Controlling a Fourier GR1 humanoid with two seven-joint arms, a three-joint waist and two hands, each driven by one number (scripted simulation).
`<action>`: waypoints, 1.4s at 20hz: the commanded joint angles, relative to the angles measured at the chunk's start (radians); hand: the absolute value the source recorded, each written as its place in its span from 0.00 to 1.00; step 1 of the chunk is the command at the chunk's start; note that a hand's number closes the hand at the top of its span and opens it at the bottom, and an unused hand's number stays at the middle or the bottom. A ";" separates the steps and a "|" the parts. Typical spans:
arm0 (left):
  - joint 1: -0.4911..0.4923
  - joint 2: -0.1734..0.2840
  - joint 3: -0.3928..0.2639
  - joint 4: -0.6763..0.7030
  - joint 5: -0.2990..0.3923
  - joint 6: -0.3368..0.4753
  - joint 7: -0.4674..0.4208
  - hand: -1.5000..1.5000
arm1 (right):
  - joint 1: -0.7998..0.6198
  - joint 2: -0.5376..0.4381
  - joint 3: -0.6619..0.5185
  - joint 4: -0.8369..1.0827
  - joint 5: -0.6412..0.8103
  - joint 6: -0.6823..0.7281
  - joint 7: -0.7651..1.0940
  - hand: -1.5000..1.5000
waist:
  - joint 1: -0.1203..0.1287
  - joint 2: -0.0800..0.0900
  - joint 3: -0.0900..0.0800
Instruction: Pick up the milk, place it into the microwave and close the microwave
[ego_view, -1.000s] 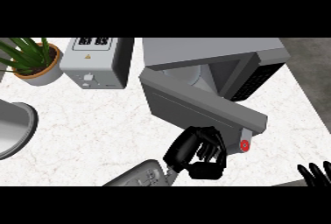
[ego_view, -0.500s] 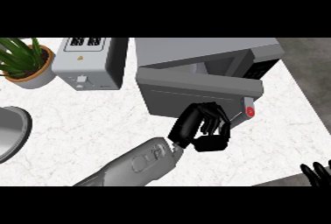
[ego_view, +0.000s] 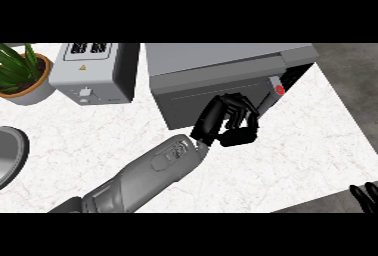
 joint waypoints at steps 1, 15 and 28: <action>-0.050 0.000 0.045 0.069 0.065 -0.016 -0.044 1.00 | -0.011 -0.011 -0.018 -0.027 -0.029 -0.012 0.021 0.00 | -0.016 0.007 0.000; -0.061 0.000 0.071 0.133 0.208 0.017 -0.103 1.00 | -0.049 -0.037 -0.039 -0.049 -0.095 -0.010 0.052 0.00 | -0.046 0.017 0.003; -0.058 0.000 0.072 0.144 0.277 0.051 -0.212 1.00 | -0.084 -0.074 -0.013 -0.060 -0.118 0.052 0.053 0.00 | -0.057 0.025 0.002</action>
